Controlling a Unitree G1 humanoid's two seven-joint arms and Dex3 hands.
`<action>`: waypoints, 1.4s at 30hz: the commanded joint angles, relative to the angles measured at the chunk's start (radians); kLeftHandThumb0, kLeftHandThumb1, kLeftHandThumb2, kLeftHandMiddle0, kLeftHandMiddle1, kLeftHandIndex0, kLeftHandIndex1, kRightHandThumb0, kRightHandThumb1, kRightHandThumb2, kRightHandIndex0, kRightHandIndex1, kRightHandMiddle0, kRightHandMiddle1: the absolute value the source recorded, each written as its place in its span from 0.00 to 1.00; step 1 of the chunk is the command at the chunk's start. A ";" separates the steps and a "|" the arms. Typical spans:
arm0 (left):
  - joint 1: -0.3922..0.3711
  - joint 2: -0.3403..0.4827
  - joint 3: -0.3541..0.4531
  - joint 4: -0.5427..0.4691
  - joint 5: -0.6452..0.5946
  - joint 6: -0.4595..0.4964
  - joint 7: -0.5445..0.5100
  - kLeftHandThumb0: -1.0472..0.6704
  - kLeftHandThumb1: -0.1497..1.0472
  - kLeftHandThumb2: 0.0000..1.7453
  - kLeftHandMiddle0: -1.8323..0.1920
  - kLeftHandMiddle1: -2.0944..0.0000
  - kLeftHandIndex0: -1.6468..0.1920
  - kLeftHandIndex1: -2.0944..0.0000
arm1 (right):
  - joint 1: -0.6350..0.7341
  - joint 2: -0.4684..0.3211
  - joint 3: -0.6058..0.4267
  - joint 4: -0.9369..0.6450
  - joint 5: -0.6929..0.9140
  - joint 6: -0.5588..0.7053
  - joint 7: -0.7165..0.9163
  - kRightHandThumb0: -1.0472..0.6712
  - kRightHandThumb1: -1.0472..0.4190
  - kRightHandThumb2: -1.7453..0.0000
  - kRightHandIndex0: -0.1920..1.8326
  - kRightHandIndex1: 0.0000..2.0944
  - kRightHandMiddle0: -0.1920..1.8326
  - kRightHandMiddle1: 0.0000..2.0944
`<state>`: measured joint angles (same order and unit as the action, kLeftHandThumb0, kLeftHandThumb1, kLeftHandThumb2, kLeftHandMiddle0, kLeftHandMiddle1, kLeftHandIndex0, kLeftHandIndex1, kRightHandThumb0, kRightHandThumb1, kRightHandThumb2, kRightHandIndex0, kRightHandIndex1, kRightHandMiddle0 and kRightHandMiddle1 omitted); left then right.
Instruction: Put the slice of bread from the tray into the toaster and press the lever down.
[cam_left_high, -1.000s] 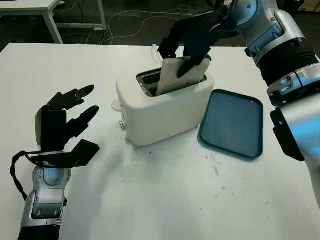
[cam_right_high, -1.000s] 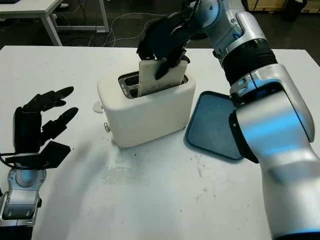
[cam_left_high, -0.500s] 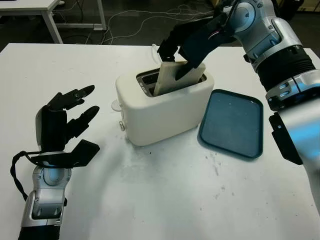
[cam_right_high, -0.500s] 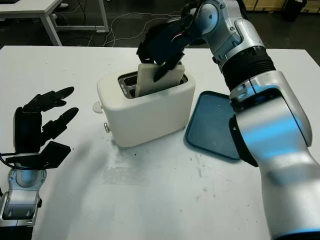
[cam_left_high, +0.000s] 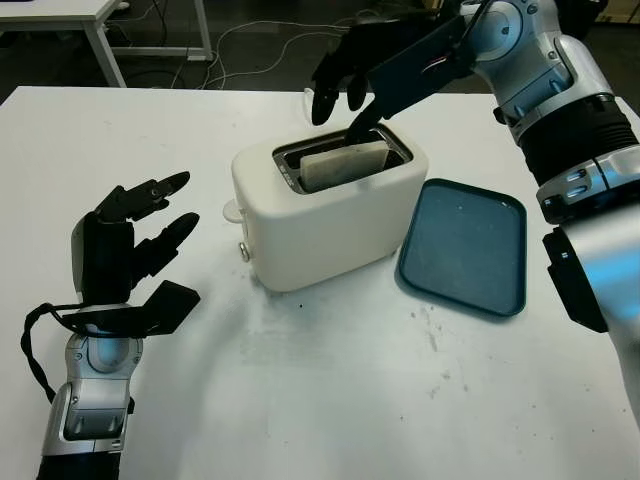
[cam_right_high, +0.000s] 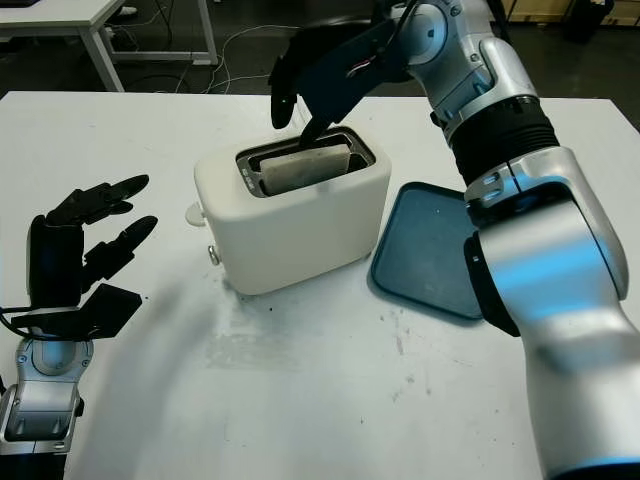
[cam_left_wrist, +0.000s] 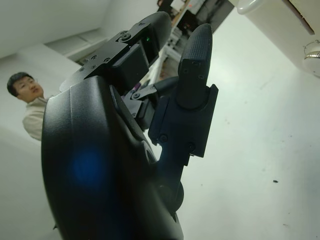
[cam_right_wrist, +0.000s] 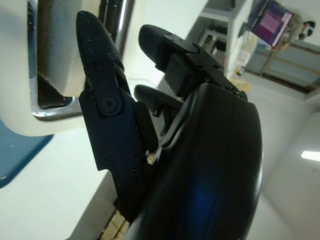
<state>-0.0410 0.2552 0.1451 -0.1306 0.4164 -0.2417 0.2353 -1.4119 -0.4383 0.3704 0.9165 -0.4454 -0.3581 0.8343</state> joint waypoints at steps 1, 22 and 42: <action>0.004 -0.001 -0.005 0.002 0.003 -0.001 0.008 0.28 0.89 0.08 0.63 0.52 0.40 1.00 | 0.018 -0.020 -0.028 -0.029 0.020 -0.023 -0.045 0.18 0.09 0.99 0.29 0.46 0.46 0.19; -0.051 0.084 -0.006 -0.011 0.006 -0.016 -0.071 0.31 0.89 0.07 0.63 0.50 0.39 1.00 | 0.852 -0.145 -0.419 -0.347 0.213 -0.251 -0.756 0.48 0.09 0.87 0.52 0.33 0.58 0.02; -0.103 0.278 -0.001 -0.026 -0.020 -0.099 -0.259 0.37 0.89 0.06 0.64 0.41 0.36 0.98 | 1.293 0.198 -0.533 -0.872 0.206 0.084 -1.040 0.32 0.09 0.87 0.54 0.41 0.65 0.01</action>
<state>-0.1265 0.5055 0.1372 -0.1425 0.4076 -0.3200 -0.0047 -0.1094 -0.2364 -0.1521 0.0395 -0.2361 -0.2867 -0.1970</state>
